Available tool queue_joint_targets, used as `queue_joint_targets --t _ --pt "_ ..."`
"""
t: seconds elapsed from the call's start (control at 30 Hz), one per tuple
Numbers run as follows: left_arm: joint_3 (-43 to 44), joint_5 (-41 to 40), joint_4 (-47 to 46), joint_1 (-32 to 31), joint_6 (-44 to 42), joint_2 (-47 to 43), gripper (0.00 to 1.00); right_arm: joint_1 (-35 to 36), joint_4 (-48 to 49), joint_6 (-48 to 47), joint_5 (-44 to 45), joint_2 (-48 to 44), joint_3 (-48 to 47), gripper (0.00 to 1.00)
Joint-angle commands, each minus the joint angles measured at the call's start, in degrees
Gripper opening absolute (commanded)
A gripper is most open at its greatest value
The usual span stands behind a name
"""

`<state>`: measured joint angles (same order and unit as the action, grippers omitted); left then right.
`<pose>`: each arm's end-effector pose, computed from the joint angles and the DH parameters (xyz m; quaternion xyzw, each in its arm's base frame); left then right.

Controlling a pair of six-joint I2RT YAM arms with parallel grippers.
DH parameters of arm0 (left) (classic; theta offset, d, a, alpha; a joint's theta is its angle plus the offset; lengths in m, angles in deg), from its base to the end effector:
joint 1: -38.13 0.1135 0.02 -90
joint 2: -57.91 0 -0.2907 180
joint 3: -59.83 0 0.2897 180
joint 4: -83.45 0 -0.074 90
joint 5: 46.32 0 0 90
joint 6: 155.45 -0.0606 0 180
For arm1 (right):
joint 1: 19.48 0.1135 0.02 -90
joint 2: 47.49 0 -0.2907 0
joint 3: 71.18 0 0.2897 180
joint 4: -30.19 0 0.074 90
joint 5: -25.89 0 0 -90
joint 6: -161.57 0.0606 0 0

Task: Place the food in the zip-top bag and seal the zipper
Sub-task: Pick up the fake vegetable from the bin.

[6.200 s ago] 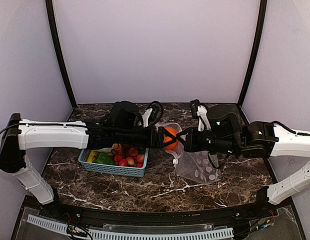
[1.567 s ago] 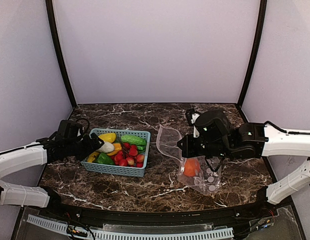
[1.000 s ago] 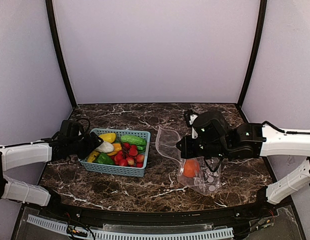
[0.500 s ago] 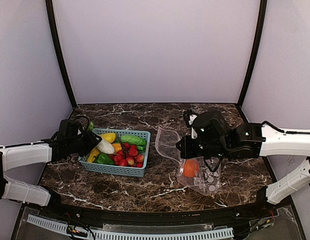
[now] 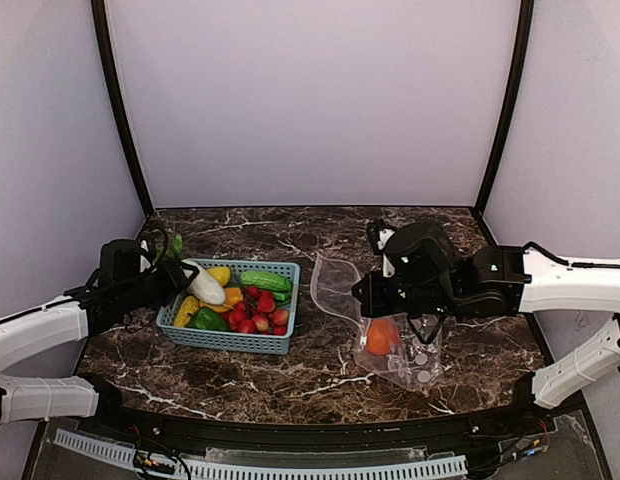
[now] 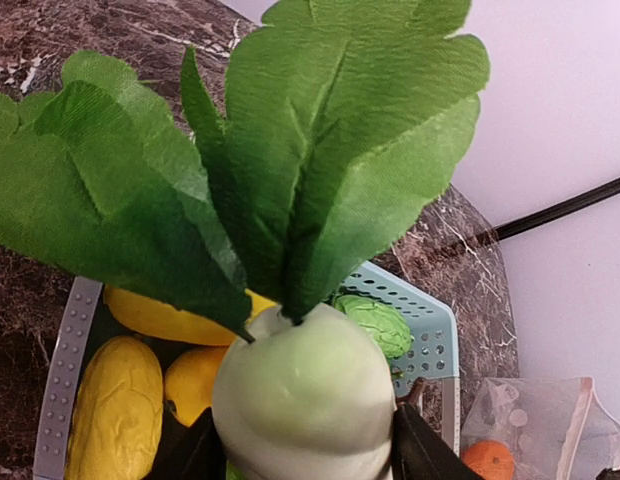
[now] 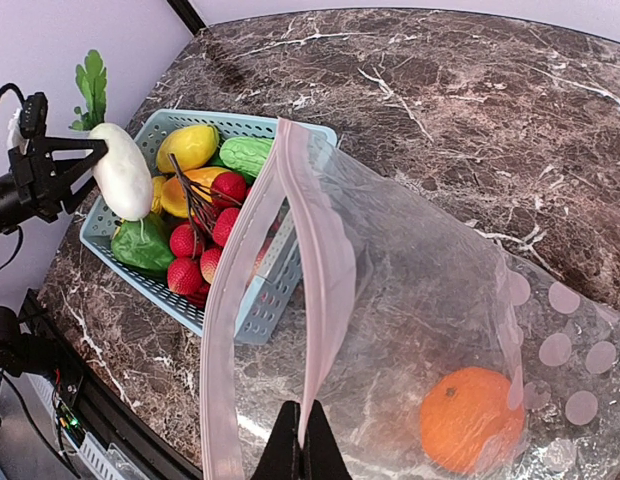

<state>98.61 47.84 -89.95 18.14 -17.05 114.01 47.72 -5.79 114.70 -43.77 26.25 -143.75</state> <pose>0.2403 -0.0921 0.2140 -0.1864 0.8170 -0.3314 0.4336 0.1483 0.2984 0.3077 -0.1069 0.8785 0.2692 0.3800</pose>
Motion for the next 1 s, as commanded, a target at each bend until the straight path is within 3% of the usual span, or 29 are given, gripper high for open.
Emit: queue_joint_targets --t 0.0,0.13,0.3,0.7,0.97 --pt "0.1 4.3 1.5 0.4 -6.1 -4.2 0.43 -0.3 0.1 -0.7 -0.2 0.3 -1.5 0.00" --pt "1.8 12.0 -1.8 -0.1 -12.2 -7.5 0.44 -0.4 0.1 -1.0 -0.3 0.4 -1.7 0.00" --pt "5.4 15.4 -1.8 -2.4 -15.6 -9.1 0.44 -0.4 0.1 -1.4 -0.6 0.8 -2.3 0.00" --pt "18.0 3.6 -12.0 -24.5 -17.8 2.1 0.44 -0.3 0.2 -2.1 -1.3 1.6 -3.9 0.00" --pt "23.3 -0.8 -19.8 -31.6 -22.0 10.6 0.44 -0.4 0.2 -1.9 -1.7 1.5 -4.0 0.00"
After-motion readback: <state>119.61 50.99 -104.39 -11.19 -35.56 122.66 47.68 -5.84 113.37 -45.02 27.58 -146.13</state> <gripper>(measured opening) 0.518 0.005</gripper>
